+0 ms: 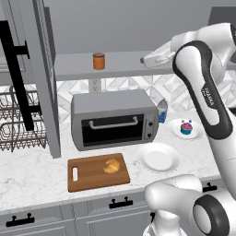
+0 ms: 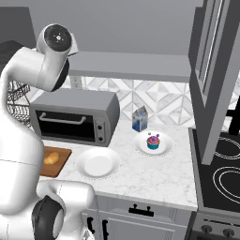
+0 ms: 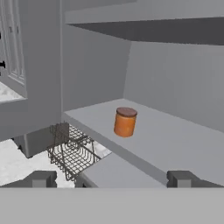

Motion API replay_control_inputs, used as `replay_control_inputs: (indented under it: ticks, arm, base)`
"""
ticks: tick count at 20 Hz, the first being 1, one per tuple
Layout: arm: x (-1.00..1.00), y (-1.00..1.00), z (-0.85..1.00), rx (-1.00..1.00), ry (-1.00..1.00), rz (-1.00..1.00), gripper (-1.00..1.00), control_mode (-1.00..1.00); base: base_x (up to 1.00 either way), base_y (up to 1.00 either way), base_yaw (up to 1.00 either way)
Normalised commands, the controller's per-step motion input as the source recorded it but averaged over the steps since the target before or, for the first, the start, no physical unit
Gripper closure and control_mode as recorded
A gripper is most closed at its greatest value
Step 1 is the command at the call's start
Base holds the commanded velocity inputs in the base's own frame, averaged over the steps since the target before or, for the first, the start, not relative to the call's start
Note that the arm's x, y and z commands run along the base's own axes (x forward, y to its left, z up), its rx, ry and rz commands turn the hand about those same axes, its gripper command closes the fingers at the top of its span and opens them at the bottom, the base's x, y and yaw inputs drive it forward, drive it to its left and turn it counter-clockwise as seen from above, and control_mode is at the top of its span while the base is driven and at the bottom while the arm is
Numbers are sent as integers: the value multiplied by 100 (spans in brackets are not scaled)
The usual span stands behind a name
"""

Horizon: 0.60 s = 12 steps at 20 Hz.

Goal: From the different types of pastries on the counter, select a croissant and place it on the cutting board. Then retrieve a jar of jam from the cabinet and place it alongside the croissant on the cutting board.

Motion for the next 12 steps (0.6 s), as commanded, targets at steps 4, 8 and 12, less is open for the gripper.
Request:
replay_control_inputs:
  ticks: [4, 8, 12]
  arm:
    - [13, 0, -7, 8, 0, -1, -100, -100]
    - [22, 6, -4, 5, 0, 0, -100, -100]
    - [44, 7, -9, 1, 0, 0, -100, -100]
  base:
    - [0, 0, 0]
    - [0, 0, 0]
    - [0, 0, 0]
